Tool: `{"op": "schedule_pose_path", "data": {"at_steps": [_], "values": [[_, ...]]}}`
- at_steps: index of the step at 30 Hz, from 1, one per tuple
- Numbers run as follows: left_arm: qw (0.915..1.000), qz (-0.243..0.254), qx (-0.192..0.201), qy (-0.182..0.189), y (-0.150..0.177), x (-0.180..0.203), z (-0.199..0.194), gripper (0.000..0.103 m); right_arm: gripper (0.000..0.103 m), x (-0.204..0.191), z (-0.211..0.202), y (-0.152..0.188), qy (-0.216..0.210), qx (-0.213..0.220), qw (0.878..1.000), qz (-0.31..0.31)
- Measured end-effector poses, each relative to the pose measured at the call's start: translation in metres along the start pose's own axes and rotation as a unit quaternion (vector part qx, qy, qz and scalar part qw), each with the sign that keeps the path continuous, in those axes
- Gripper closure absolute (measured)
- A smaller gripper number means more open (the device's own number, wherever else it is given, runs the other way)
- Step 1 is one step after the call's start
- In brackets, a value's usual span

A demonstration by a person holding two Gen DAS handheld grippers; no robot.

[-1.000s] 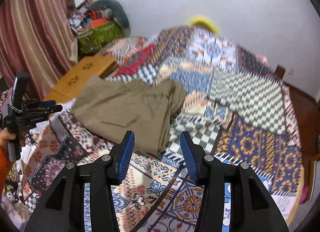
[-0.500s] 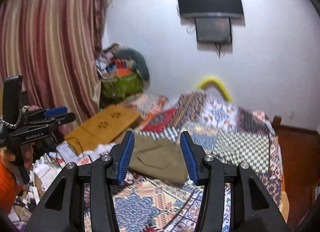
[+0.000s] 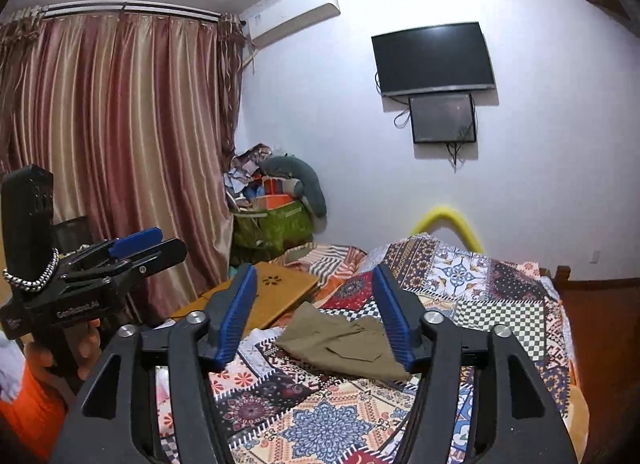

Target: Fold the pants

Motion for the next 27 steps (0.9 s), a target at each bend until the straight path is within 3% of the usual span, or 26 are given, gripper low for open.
{"op": "schedule_pose_path", "data": {"at_steps": [5,12,16,27], "values": [[0.9998,0.002,0.015,-0.011,0.001,0.006,-0.011,0.011,0.024,-0.004,-0.009,0.000,0.024,0.011,1.000,-0.001],[0.9994,0.011,0.027,-0.016,0.005,0.013,-0.018,0.002,0.016,-0.004,-0.016,-0.002,0.047,0.019,0.999,-0.002],[0.9995,0.011,0.024,-0.017,0.008,0.012,-0.016,0.002,0.000,-0.005,-0.020,0.000,0.061,0.025,0.998,-0.007],[0.9998,-0.002,0.018,-0.010,0.013,0.013,-0.016,0.002,0.000,-0.006,-0.028,0.001,0.071,0.031,0.997,-0.003]]}}
Point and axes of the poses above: each gripper's, at about its wrist camera, not at the fingertips, and z roughly the way its jaws point, x to its right, y to its underside, the point moved 6 cm from there along z, roughly the way its jaws point, and after that the axes turned 4 degrees about -x, right-handed, at the moved point
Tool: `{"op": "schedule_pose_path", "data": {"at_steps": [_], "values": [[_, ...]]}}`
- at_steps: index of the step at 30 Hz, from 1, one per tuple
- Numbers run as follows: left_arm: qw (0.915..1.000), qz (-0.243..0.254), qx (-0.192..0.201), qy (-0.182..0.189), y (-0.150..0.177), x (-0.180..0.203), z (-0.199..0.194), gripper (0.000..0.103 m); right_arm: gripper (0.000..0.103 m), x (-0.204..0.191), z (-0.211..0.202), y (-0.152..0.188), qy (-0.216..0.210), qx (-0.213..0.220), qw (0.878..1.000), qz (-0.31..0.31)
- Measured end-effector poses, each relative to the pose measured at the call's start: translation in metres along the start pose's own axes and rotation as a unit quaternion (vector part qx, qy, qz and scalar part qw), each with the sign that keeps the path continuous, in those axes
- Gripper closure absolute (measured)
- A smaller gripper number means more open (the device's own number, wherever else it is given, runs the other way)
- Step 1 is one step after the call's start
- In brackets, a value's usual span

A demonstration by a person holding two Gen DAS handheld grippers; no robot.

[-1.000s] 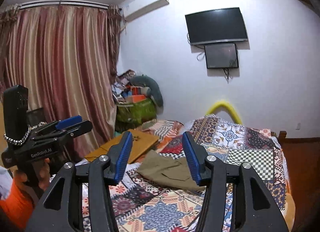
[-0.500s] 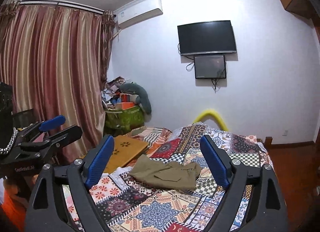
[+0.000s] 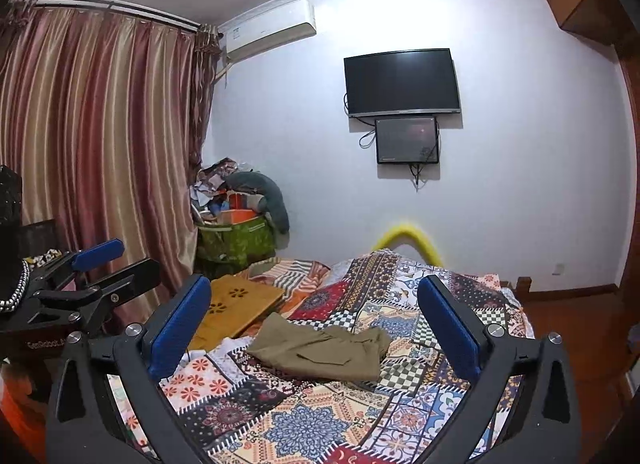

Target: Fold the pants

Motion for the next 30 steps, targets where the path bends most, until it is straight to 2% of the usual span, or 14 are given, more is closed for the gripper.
{"op": "schedule_pose_path", "data": {"at_steps": [30], "values": [[1.0000,-0.004,-0.004,0.008,0.0019,-0.0019,0.0008,0.001,0.000,-0.0009,-0.0069,-0.0026,0.004,0.005,1.000,0.001]]}}
Point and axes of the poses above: each gripper's, at about its wrist camera, not at the fingertips, and z roughly the way its jaws point, x to its right, y to its underside, the point moved 6 cm from there along z, roughly the way its jaws point, and after that the axes turned 4 degrees about -x, right-handed, at the moved point
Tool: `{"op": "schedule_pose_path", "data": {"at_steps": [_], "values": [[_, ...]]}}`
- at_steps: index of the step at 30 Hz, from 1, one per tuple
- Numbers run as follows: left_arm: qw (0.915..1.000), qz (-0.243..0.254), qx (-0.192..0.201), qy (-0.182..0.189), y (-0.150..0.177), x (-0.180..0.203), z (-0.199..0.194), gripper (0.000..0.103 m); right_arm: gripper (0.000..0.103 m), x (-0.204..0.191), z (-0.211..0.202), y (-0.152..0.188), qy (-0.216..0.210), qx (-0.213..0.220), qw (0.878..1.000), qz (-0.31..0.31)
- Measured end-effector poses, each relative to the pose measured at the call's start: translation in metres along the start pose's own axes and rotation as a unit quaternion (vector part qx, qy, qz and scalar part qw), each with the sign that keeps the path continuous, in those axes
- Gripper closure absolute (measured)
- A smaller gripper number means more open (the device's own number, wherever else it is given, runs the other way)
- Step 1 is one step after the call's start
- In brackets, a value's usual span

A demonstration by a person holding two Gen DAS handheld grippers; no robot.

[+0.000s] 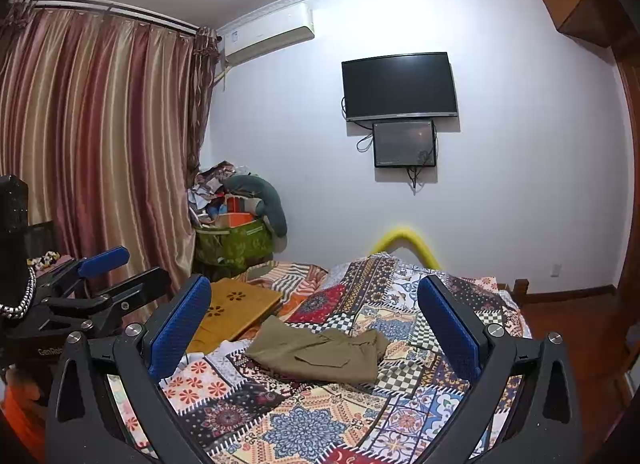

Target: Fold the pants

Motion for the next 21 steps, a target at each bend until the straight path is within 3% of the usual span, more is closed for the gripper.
{"op": "schedule_pose_path", "data": {"at_steps": [21], "values": [[1.0000,0.005,-0.003,0.007,0.0026,0.0023,0.0048,0.001,0.000,0.0000,0.0007,0.0003,-0.001,-0.001,1.000,0.007]]}}
Point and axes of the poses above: each gripper's, at about its wrist camera, not at the fingertips, and z roughly the way its jaws point, x to its right, y to its underside, the point moved 6 cm from there along z, roughly the way its jaws point, and after that the axes turned 4 degrees about -x, right-handed, at the moved point
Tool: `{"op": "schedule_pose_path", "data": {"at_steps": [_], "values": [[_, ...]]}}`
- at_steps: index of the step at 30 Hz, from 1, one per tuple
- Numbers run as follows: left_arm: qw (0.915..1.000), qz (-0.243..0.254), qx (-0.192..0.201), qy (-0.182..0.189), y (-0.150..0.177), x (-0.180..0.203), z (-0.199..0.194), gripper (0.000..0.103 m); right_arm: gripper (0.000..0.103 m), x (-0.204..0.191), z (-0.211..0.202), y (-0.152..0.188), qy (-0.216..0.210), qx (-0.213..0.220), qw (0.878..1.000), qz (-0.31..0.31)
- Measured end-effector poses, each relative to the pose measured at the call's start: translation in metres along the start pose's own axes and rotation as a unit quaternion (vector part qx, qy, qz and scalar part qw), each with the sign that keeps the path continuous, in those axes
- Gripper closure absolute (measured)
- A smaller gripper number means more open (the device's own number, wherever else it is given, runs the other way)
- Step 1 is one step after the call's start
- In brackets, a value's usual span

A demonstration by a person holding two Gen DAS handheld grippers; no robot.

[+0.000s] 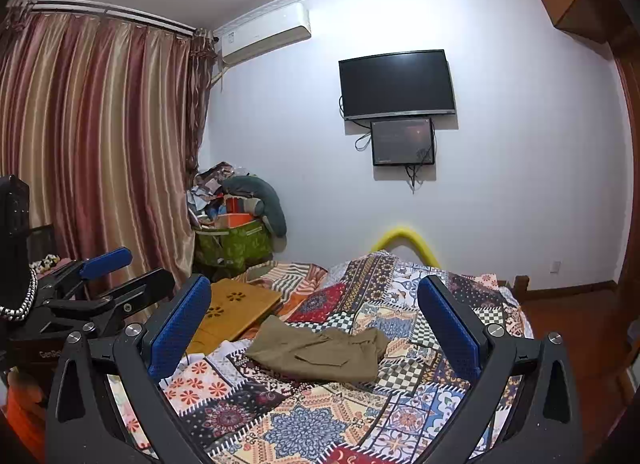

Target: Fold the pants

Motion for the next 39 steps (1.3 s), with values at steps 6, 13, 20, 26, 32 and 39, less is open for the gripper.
{"op": "schedule_pose_path", "data": {"at_steps": [6,13,20,26,32,39], "values": [[1.0000,-0.002,0.001,0.001,-0.0001,0.0001,0.0004,0.001,0.000,-0.0009,-0.0004,0.0003,0.001,0.000,1.000,0.000],[1.0000,-0.002,0.001,0.002,-0.0014,0.0036,0.0003,0.001,0.000,-0.0001,-0.0005,0.0015,0.003,-0.001,1.000,0.001],[1.0000,-0.001,-0.005,0.006,-0.0019,0.0062,0.0020,0.001,0.000,0.0004,-0.0006,0.0016,0.003,-0.001,1.000,0.001],[0.9999,-0.008,-0.007,0.011,-0.0023,0.0027,0.0020,0.001,0.000,0.0005,-0.0005,0.0017,0.003,0.000,1.000,0.001],[0.9999,-0.007,-0.006,0.011,-0.0024,0.0031,0.0019,0.001,0.000,0.0013,-0.0012,0.0015,0.004,-0.001,1.000,0.002],[0.9998,-0.010,-0.008,0.017,-0.0022,0.0027,0.0004,0.001,0.000,0.0021,-0.0007,0.0014,0.004,-0.003,1.000,0.003]]}}
Point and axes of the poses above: each gripper's, at about its wrist camera, not at the fingertips, and z roughly the way its jaws point, x to its right, y to its underside, the point moved 6 cm from there along z, roughly the way its jaws point, and after that the axes turned 4 degrees about -x, right-handed, at the moved point
